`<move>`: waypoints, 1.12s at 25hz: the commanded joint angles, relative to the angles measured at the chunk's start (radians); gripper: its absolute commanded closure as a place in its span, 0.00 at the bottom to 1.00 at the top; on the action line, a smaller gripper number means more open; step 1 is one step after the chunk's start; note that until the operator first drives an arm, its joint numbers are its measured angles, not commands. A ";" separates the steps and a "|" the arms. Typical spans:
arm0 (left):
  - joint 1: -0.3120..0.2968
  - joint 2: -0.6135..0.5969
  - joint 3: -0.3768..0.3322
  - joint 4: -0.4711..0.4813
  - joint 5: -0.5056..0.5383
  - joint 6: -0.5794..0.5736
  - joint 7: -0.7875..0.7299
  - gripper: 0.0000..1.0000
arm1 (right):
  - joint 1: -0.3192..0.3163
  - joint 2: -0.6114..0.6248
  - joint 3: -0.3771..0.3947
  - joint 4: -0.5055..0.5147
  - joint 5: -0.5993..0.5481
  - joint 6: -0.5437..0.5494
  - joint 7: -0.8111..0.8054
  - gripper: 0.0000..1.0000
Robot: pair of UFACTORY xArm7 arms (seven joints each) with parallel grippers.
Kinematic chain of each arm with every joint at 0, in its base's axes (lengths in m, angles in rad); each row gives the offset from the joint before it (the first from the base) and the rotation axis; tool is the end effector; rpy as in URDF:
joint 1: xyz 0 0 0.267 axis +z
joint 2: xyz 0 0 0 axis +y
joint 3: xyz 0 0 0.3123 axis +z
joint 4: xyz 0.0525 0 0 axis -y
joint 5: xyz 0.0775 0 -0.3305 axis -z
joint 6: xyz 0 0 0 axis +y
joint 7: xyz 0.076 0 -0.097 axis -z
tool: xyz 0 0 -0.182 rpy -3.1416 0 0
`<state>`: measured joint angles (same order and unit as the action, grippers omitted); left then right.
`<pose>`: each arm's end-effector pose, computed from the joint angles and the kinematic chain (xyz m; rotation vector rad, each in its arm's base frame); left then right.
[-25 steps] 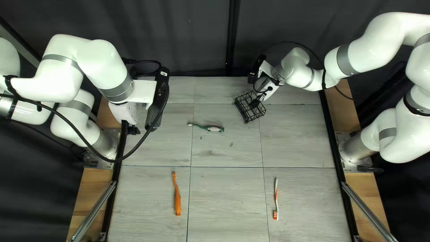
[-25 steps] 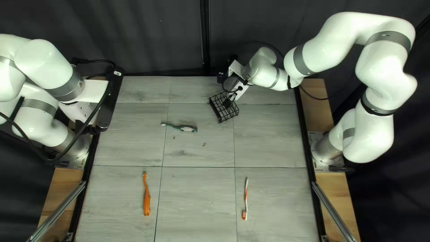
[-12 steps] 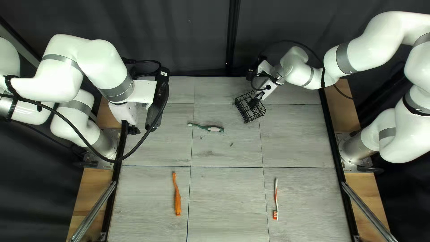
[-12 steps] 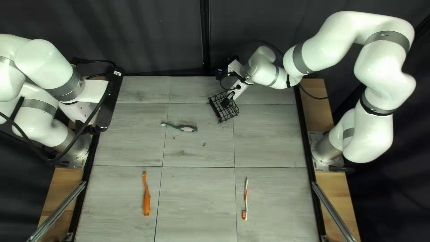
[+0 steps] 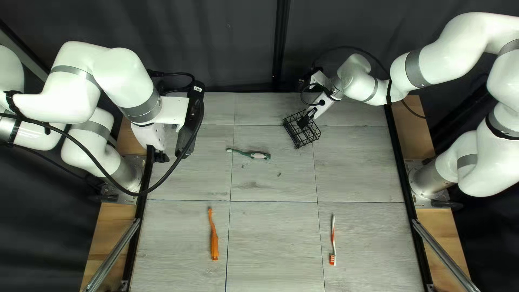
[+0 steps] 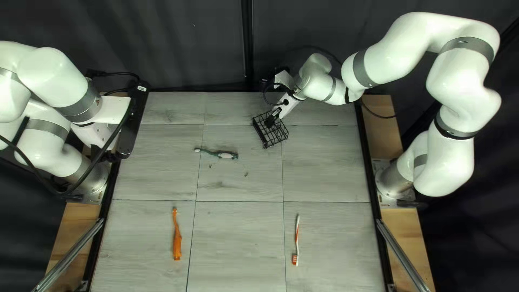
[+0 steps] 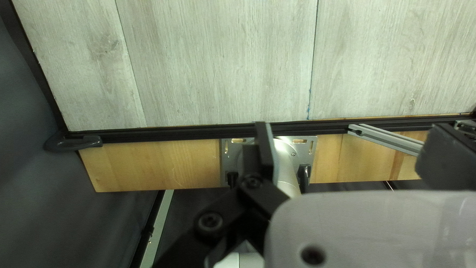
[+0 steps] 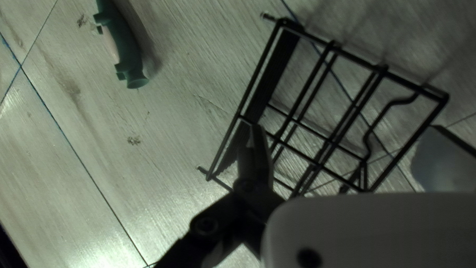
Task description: Pick up toothbrushes and insert them into a toothbrush holder
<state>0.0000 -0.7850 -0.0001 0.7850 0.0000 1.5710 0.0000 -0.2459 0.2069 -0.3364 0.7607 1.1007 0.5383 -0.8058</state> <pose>0.2227 0.0000 0.3232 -3.1415 0.0001 0.0016 0.4281 -0.2111 0.0672 -2.5727 0.9733 -0.5011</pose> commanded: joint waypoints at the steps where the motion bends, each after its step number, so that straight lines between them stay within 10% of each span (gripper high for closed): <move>1: 0.000 0.000 0.000 0.000 0.000 0.000 0.000 0.00 | -0.014 0.006 0.002 0.006 0.033 0.021 -0.032 0.00; 28: 0.000 0.000 0.000 0.000 0.000 0.000 0.000 0.00 | -0.025 0.042 0.022 0.051 0.097 0.084 -0.047 0.00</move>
<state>0.0000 -0.7850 -0.0001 0.7850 0.0000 1.5710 0.0000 -0.2709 0.2514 -0.3148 0.8121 1.1966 0.6207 -0.8546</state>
